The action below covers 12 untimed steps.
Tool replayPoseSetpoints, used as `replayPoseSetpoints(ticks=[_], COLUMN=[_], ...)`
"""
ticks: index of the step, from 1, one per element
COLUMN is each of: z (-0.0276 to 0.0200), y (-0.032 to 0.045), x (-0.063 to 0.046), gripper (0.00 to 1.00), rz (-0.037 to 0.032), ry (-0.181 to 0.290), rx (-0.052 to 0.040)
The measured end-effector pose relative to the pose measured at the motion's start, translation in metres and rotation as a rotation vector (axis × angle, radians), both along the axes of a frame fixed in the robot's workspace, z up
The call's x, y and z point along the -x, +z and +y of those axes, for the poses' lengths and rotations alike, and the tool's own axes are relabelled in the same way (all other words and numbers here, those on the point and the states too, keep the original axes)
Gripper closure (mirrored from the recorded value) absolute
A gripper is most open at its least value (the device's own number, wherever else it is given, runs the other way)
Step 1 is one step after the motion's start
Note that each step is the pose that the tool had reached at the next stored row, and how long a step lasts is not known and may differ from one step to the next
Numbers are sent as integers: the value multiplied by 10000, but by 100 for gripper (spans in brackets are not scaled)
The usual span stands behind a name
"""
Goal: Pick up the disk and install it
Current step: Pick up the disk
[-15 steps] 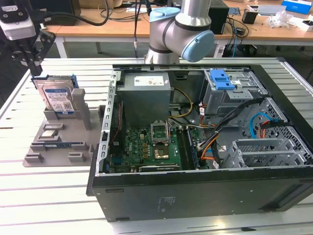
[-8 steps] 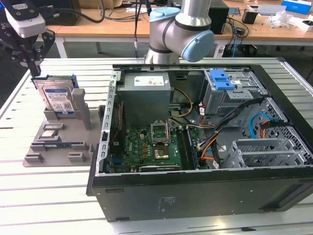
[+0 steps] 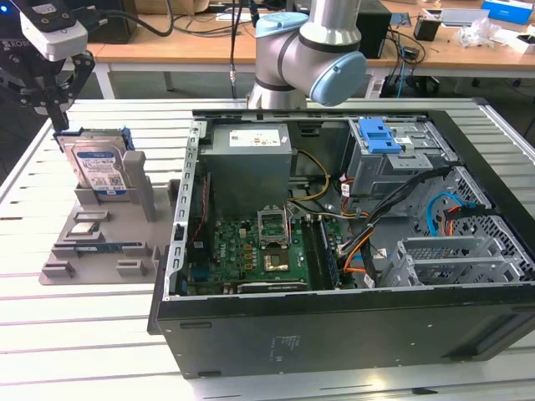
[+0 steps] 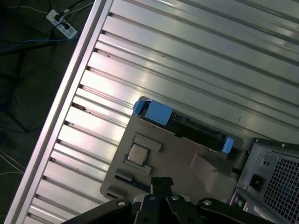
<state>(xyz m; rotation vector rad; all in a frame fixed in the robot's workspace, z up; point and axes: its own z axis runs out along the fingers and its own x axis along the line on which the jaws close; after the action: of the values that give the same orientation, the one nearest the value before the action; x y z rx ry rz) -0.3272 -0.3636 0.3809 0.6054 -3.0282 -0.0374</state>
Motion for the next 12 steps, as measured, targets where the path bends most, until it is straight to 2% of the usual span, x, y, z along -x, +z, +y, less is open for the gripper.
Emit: replayPoseSetpoints(ticks=[7,8,12], z=[1,2,5], y=[0,0,-1], x=[0,0,0], gripper=[89,89,89], rz=[0,0,-1], ry=[945,1231,1623], rx=[0,0,0])
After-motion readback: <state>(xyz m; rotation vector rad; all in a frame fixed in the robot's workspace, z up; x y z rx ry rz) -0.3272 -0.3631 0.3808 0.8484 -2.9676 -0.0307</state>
